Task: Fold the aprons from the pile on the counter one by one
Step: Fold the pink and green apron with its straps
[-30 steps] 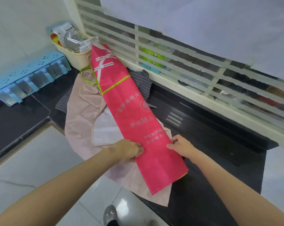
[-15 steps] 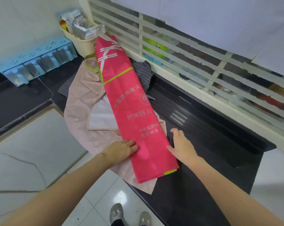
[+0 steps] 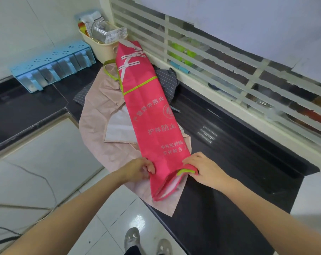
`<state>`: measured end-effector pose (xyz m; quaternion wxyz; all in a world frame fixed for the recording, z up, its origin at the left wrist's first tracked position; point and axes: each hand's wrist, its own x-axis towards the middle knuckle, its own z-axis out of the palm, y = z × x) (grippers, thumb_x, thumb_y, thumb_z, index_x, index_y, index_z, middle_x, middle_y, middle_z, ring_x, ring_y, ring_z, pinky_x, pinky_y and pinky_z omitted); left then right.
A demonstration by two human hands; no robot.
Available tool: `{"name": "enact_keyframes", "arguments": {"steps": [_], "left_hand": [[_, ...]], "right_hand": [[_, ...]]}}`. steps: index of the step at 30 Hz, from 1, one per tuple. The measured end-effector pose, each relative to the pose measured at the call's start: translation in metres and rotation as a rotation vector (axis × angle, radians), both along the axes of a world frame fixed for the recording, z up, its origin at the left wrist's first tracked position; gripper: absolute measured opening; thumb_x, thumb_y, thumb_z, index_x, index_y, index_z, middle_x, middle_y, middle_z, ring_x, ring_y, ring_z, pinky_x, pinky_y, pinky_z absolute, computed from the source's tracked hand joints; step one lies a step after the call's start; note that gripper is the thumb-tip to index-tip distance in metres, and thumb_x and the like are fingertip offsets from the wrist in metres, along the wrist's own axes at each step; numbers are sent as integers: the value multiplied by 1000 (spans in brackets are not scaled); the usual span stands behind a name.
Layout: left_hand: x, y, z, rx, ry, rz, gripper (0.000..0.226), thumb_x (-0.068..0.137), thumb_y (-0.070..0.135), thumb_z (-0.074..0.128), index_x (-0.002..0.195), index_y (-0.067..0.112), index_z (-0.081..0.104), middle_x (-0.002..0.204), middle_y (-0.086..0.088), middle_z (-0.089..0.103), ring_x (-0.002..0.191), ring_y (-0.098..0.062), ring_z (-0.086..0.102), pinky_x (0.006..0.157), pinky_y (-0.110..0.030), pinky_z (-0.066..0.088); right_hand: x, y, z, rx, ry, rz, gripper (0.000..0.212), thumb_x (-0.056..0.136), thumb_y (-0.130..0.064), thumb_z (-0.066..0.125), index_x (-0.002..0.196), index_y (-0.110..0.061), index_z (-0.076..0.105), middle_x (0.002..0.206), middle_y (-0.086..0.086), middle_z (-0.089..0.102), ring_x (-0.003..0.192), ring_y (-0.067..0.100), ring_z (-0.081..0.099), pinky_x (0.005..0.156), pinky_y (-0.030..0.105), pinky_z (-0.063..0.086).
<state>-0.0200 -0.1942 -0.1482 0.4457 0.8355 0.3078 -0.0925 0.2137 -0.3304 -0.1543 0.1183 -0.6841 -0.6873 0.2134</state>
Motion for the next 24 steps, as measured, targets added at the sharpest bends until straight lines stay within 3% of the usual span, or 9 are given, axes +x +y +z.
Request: {"name": "enact_keyframes", "arguments": {"steps": [2,4,6,9,11,14,17,20,24], "left_hand": [[-4,4,1,-245,-65,175,33,81,-15,50,82,16,60,76,16,61,70,6,54,71,-8,43],[-8,5,4,-413,-107,381,20,81,-7,48,87,8,60,77,0,60,74,-14,55,76,-19,46],[-9,4,9,-636,-231,633,10,86,6,46,87,7,57,74,-9,56,72,-22,53,75,-28,46],[-10,8,16,-876,-279,841,37,97,43,38,92,13,58,71,-2,62,67,-21,62,73,-32,52],[-13,5,12,-796,-170,714,52,90,59,46,111,13,61,95,-5,70,87,-23,68,80,-32,55],[-13,-4,3,-608,-13,572,45,92,41,54,121,7,59,109,-7,69,95,-19,67,85,-24,53],[-11,-6,0,-609,27,638,39,96,38,49,110,4,62,96,-7,69,76,-11,68,69,-16,53],[-11,-4,2,-586,113,667,36,96,40,46,91,8,62,77,-3,69,57,-8,67,56,-16,50],[-5,-1,14,-134,341,515,50,100,43,34,72,10,59,71,-7,66,71,-22,70,64,-23,51]], "right_hand": [[-8,22,18,-152,257,-261,29,92,-32,58,71,-13,62,61,-6,50,60,6,48,62,29,39],[-11,42,28,-299,390,-391,37,95,-38,51,73,-10,60,64,3,55,52,13,51,57,26,41],[-14,53,30,-399,486,-497,48,98,-44,41,100,-2,63,96,18,66,64,23,62,68,29,52],[-17,59,21,-506,643,-678,57,98,-49,34,131,-4,48,132,23,52,108,31,60,81,40,57],[-22,62,17,-514,627,-701,59,98,-50,32,139,-8,41,138,17,48,119,28,52,90,42,53],[-27,62,12,-539,606,-627,49,99,-45,36,136,-14,46,134,6,50,123,25,48,99,43,47],[-27,58,10,-460,548,-611,33,98,-34,45,105,-8,63,101,7,63,94,20,59,83,32,48],[-26,54,7,-370,400,-657,44,98,-31,46,59,-13,39,62,1,41,56,13,39,53,25,28],[-32,56,0,-365,280,-681,45,99,-38,40,59,-17,32,62,0,39,67,22,46,58,31,32]]}}
